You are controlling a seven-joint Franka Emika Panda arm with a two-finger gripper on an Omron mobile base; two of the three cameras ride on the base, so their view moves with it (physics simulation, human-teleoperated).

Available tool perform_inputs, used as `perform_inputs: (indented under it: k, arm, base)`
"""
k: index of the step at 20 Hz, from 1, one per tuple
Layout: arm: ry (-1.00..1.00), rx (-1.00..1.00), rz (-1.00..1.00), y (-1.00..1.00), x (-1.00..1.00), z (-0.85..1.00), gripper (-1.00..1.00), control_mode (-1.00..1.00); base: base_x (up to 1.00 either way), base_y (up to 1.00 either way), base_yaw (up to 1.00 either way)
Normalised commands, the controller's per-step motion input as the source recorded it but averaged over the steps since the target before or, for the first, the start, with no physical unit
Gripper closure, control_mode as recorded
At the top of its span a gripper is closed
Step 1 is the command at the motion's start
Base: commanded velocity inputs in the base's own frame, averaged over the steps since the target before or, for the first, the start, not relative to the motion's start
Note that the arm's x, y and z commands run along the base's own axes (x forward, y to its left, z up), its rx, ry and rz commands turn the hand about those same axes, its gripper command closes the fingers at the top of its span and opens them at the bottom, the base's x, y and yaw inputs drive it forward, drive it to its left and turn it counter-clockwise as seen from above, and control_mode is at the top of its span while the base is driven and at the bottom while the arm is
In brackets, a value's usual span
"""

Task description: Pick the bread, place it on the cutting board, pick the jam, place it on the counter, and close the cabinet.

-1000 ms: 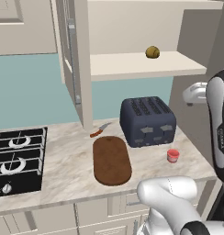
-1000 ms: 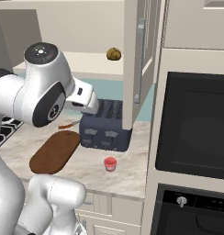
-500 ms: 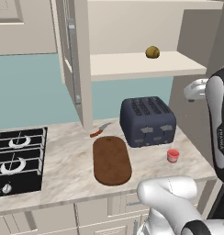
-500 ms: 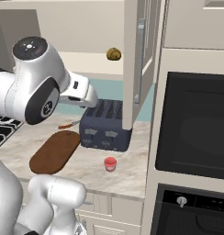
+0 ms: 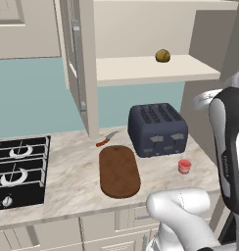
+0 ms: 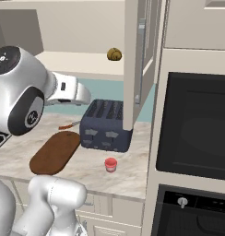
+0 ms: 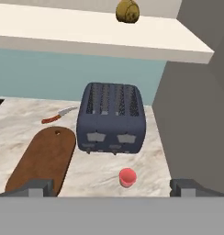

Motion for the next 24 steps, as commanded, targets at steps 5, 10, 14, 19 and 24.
perform_inputs:
  k: [5,10,14,19,24]
  arm:
    - [0.0,0.0,0.0,0.06,0.0,0.32,-1.0,-1.0]
    - [0.0,0.0,0.0,0.01,0.02,0.36,-1.0,-1.0]
    - [0.03,0.0,0.0,0.02,0.0,0.44,-1.0,-1.0]
    - [0.0,0.0,0.0,0.0,0.07,0.28,-1.0,-1.0]
    - [0.0,0.0,0.0,0.0,0.26,0.01,-1.0,-1.0]
  base:
    - [0.0,0.0,0.0]
    - [0.0,0.0,0.0]
    - [0.0,0.0,0.0]
    - [0.0,0.0,0.0]
    - [0.0,0.0,0.0]
